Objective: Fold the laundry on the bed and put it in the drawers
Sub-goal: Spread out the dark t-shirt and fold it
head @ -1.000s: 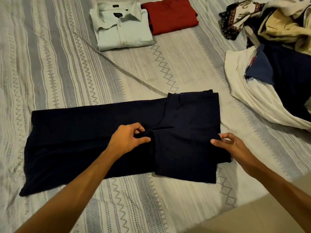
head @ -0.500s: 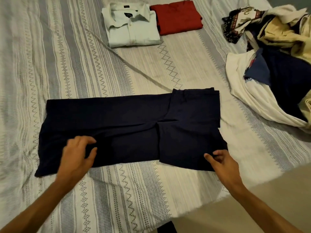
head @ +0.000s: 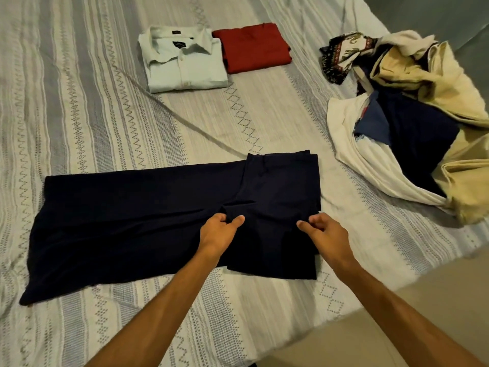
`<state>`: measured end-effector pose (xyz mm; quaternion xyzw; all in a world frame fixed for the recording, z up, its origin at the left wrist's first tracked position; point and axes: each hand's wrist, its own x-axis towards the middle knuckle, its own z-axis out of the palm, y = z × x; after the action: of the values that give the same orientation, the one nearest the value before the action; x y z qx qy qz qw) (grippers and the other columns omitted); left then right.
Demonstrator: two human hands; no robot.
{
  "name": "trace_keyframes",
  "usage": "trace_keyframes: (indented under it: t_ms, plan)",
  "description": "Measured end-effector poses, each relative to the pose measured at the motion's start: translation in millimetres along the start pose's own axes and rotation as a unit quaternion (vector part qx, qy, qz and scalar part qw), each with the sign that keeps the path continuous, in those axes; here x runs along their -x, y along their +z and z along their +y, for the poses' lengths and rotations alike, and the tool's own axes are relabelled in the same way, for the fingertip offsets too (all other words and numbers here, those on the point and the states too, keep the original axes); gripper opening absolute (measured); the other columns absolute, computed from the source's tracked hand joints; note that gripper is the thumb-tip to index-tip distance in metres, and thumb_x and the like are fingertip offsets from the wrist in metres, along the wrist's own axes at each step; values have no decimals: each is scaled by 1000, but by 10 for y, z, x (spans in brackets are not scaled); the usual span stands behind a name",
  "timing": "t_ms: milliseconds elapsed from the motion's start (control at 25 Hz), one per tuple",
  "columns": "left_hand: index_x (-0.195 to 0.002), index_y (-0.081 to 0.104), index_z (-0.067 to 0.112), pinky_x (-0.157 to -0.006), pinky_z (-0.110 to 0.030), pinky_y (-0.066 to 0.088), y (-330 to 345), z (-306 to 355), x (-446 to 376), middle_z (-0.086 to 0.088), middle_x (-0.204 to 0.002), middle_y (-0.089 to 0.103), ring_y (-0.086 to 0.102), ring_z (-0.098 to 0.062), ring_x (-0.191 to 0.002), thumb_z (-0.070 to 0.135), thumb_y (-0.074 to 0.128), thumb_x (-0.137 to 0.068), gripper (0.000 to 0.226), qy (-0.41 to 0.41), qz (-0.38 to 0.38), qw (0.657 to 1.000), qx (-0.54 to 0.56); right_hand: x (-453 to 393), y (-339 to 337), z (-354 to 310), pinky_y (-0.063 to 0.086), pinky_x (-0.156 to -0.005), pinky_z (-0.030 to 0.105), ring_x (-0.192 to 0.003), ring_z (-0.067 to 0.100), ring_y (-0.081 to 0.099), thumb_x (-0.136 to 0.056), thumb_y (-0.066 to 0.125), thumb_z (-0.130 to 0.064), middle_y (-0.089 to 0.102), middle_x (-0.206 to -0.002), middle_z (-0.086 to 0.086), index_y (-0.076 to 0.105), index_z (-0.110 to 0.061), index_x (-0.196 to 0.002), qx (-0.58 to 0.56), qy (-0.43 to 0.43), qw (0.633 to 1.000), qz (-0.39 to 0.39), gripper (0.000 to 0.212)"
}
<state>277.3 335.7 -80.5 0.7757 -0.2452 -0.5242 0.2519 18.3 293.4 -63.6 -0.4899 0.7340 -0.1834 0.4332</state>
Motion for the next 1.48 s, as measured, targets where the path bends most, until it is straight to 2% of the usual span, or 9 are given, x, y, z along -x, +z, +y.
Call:
trace_keyframes:
  t_ms: [80,200,320,480,720,880,1120,1280,1480]
  plan:
    - [-96,67,12,-82,-38,62,60,-2,-101,-11,-100,73,71,-26,-92,55,75,-88,44,-9,2,1000,22,-112,7,-1,58,-76,34,-93,21,73,-84,85,-37,76,-101,3,70,-14,-106,-113,119,981,-100,35]
    - [-106,74,18,-91,-42,61,102,-49,-183,-3,-107,75,72,-22,-96,59,80,-80,49,-22,15,999,35,-238,-13,-17,58,-68,35,-80,26,73,-84,86,-33,73,-93,7,67,-5,-95,-93,181,972,-120,36]
    - [-116,74,30,-100,-39,55,75,-26,-150,9,-115,75,70,-15,-108,61,81,-79,48,-34,-16,991,130,-333,-124,-50,56,-66,35,-68,21,64,-91,79,-30,61,-77,5,56,-6,-84,-117,102,981,-112,34]
    - [-126,72,33,-111,-45,48,37,18,-73,10,-126,74,67,-14,-122,38,76,-93,33,-33,-113,939,323,-420,-222,-37,60,-89,40,-97,21,71,-100,66,-37,73,-105,6,66,-10,-99,-207,37,971,-114,27]
    - [-132,65,36,-102,-42,55,-7,-96,-123,14,-122,74,69,-13,-118,28,84,-86,50,4,-137,969,207,-606,-340,29,57,-69,31,-80,15,69,-88,82,-18,72,-92,4,69,-14,-107,-79,109,971,-196,24]
    - [-134,60,26,-76,-25,62,-58,-197,-78,6,-108,79,75,-12,-103,15,82,-88,51,34,-124,981,145,-607,-322,108,55,-65,28,-70,13,69,-94,76,-16,75,-88,7,71,-13,-101,-41,49,992,-111,9]
    - [-117,67,18,-71,-27,63,-184,-290,18,-2,-94,78,77,-13,-85,22,88,-82,41,29,-45,995,86,-502,-194,60,51,-71,30,-82,22,68,-91,74,-14,70,-88,4,63,-13,-104,140,-13,989,-55,17]
    - [-106,71,22,-73,-41,65,-536,-381,99,0,-84,77,77,-15,-75,26,79,-92,17,80,-18,996,27,-173,148,-91,51,-94,48,-119,30,54,-93,67,-23,55,-133,10,49,-12,-137,326,-275,900,91,49]
    - [-108,66,35,-79,-41,56,-1503,-1037,80,16,-101,67,60,-14,-95,43,72,-94,17,183,171,924,-287,421,1011,-240,30,-120,54,-156,29,26,-98,54,-38,25,-170,9,34,-15,-161,410,-474,777,-57,70]
